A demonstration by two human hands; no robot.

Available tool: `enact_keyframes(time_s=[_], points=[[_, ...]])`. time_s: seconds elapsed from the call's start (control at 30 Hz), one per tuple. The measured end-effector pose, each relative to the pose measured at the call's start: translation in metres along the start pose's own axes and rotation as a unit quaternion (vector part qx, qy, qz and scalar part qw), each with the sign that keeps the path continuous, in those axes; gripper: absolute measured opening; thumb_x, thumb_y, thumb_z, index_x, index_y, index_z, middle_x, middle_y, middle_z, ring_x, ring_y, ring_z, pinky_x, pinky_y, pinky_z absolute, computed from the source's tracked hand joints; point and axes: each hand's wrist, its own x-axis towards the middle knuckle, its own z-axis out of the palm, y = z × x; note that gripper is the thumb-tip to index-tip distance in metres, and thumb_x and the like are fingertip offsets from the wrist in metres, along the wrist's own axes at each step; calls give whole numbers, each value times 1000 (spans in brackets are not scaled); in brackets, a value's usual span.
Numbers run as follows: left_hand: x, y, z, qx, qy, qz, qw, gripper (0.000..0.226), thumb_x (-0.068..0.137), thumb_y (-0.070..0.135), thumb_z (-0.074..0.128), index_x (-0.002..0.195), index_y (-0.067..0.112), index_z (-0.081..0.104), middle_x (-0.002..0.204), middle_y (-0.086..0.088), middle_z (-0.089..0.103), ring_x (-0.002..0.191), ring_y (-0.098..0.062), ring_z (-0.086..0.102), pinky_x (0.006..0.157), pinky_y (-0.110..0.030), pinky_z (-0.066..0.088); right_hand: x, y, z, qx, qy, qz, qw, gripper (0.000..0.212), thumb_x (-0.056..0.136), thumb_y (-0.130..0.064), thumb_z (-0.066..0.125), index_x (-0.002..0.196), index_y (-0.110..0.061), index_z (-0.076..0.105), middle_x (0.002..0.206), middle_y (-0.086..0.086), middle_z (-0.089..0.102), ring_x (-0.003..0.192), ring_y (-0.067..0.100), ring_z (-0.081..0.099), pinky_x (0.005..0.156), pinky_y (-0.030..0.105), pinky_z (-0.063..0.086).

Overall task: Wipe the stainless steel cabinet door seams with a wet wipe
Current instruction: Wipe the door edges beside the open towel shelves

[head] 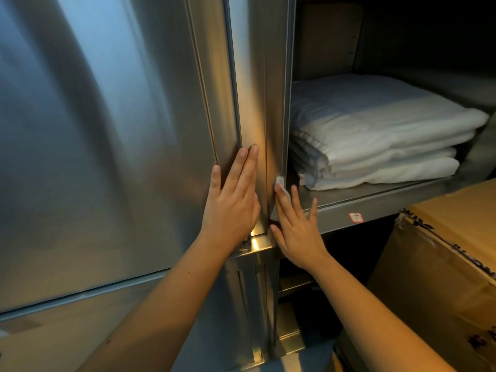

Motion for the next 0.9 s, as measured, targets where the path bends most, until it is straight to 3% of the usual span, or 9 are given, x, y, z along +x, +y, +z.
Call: enact_keyframes(time_s=[0.1, 0.17, 0.3, 0.4, 0.5, 0.73, 0.9], points=[[-1, -1, 0, -18, -7, -2, 1000, 64, 88, 28, 39, 144, 2, 20, 152, -6, 5, 141, -22, -11, 111, -47, -6, -26, 0, 20, 1, -105, 25, 994, 59, 95, -45, 15, 144, -20, -8, 152, -2, -23, 140, 31, -17, 108, 61, -2], [0, -1, -1, -22, -15, -4, 1000, 66, 88, 28, 42, 144, 3, 18, 152, -6, 6, 141, -20, -12, 111, -47, -6, -33, -1, 28, -4, -138, 40, 990, 60, 95, -47, 13, 143, -23, -14, 148, -8, -33, 137, 26, -28, 108, 58, -11], [-1, 0, -2, -31, -20, -9, 999, 67, 89, 27, 42, 145, 3, 14, 152, -6, 5, 140, -20, -15, 111, -47, -7, -39, -4, 28, 11, -123, 36, 992, 61, 98, -45, 24, 146, -22, -6, 152, -8, -25, 138, 22, -28, 103, 51, -22], [-1, 0, -2, -39, -21, -11, 999, 69, 88, 27, 44, 145, 3, 14, 152, -6, 6, 140, -18, -9, 111, -46, -7, -47, -7, 23, 24, -78, 28, 996, 59, 95, -34, 47, 145, -13, 26, 155, 5, 14, 143, 30, 0, 105, 57, -6], [-1, 1, -2, -42, -17, -11, 999, 68, 88, 28, 42, 145, 4, 13, 152, -6, 6, 141, -20, -9, 111, -46, -7, -50, -9, 22, 11, -14, 8, 1000, 54, 79, -20, 71, 128, -5, 53, 138, 13, 49, 132, 35, 36, 98, 62, 18], [-1, 1, 0, -56, -7, -12, 998, 70, 87, 26, 45, 145, 4, 14, 152, -5, 6, 141, -20, -13, 111, -46, -6, -48, -8, 24, 104, 84, 11, 991, 49, 68, 2, 77, 114, -2, 62, 115, 13, 64, 110, 29, 60, 97, 58, 37], [-1, 0, 2, -79, 1, -12, 997, 67, 87, 25, 42, 145, 4, 17, 152, -6, 7, 140, -18, -16, 111, -47, -5, -42, -5, 11, 208, 96, 8, 974, 42, 74, 6, 72, 114, 4, 60, 108, 16, 64, 100, 29, 63, 90, 44, 51]])
